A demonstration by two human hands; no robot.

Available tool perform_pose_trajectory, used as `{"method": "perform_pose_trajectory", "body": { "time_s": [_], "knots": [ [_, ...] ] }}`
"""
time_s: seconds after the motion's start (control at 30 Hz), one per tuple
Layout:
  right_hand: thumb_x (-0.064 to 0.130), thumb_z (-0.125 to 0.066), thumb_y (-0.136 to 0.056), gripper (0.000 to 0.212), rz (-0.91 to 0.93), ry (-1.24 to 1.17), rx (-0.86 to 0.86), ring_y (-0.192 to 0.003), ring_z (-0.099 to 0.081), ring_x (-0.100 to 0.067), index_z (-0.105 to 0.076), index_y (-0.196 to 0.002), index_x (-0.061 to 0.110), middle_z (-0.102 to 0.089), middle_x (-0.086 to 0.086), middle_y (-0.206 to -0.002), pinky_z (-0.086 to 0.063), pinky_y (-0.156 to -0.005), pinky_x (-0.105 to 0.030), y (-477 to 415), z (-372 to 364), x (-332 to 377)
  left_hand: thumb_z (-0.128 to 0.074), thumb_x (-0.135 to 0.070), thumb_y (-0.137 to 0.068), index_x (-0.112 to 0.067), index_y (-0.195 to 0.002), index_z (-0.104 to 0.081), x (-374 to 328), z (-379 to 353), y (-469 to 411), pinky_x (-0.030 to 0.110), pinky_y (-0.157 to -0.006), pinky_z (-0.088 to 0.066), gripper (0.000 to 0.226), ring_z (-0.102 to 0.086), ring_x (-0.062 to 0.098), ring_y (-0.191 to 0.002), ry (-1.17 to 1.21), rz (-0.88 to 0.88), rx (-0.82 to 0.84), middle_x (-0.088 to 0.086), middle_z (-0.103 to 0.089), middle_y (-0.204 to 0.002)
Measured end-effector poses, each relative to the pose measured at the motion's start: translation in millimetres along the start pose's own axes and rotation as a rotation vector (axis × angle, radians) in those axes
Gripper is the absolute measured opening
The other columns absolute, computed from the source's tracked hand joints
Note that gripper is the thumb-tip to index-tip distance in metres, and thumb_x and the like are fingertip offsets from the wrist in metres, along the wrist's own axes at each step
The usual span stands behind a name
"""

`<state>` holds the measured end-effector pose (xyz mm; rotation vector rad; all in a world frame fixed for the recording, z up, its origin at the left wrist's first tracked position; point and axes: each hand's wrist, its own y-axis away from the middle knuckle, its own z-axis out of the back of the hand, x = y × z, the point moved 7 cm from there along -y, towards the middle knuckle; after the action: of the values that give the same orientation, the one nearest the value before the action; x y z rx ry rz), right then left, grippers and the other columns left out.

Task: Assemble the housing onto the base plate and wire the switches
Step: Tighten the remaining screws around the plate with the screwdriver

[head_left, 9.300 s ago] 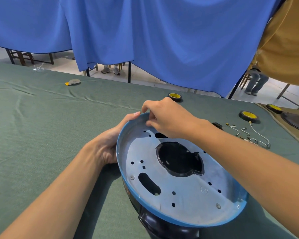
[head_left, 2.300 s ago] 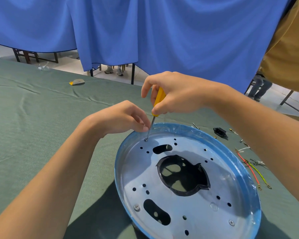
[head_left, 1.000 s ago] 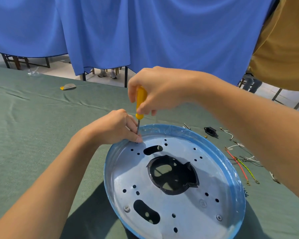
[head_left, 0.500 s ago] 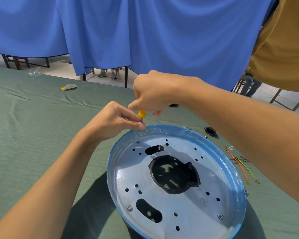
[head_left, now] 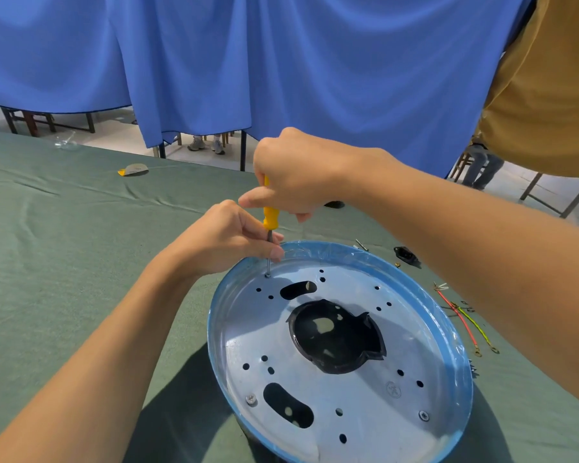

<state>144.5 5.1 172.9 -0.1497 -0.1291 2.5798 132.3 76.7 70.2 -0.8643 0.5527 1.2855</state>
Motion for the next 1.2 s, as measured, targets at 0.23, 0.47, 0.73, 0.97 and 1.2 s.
{"method": "perform_pose_trajectory", "body": {
  "time_s": [0.23, 0.47, 0.73, 0.97, 1.2],
  "knots": [
    [0.032, -0.067, -0.089, 0.028, 0.01, -0.035, -0.023, -0.053, -0.065, -0.008, -0.051, -0.07, 0.018, -0.062, 0.0, -0.053, -0.054, -0.056, -0.029, 2, 0, -3, -0.079, -0.012, -0.079, -0.015, -0.089, -0.081, 6, -5, 0, 0.013, -0.093, -0.049, 0.01, -0.066, -0.002, -0.105, 0.112, 0.024, 0.074, -0.007, -0.077, -0.093],
    [0.04, -0.061, -0.092, 0.034, -0.024, -0.046, -0.04, -0.043, -0.059, 0.0, -0.055, -0.071, 0.013, -0.059, -0.003, -0.062, -0.05, -0.048, -0.023, 3, -2, -6, -0.073, -0.007, -0.085, -0.011, -0.085, -0.081, 3, -8, 0, -0.004, -0.087, -0.034, 0.009, -0.063, -0.006, -0.107, 0.069, -0.01, 0.098, -0.005, -0.077, -0.095],
    [0.031, -0.064, -0.09, 0.031, -0.032, -0.062, 0.01, -0.036, -0.058, -0.006, -0.052, -0.068, 0.013, -0.057, -0.009, -0.053, -0.054, -0.05, -0.029, 7, -9, -8, -0.083, -0.014, -0.074, -0.012, -0.086, -0.08, 1, -4, 2, 0.033, -0.093, -0.054, 0.012, -0.071, 0.013, -0.097, 0.115, 0.047, -0.033, -0.004, -0.077, -0.086],
    [0.036, -0.067, -0.088, 0.019, -0.002, -0.046, 0.011, -0.055, -0.051, 0.002, -0.06, -0.088, 0.019, -0.053, 0.013, -0.071, -0.04, -0.051, -0.02, 12, -3, -9, -0.071, -0.015, -0.088, -0.03, -0.088, -0.079, -3, -9, 4, 0.022, -0.092, -0.05, 0.017, -0.068, 0.005, -0.099, 0.02, -0.009, 0.108, -0.013, -0.076, -0.093],
    [0.038, -0.056, -0.095, 0.034, -0.094, 0.013, -0.099, -0.065, -0.058, -0.018, -0.043, -0.073, 0.015, -0.058, -0.006, -0.075, -0.049, -0.06, -0.036, 6, -9, -12, -0.081, -0.009, -0.075, -0.014, -0.082, -0.08, 3, -4, 2, 0.035, -0.096, -0.054, 0.009, -0.072, 0.018, -0.098, 0.194, -0.007, -0.042, 0.001, -0.078, -0.087]
  ]
}}
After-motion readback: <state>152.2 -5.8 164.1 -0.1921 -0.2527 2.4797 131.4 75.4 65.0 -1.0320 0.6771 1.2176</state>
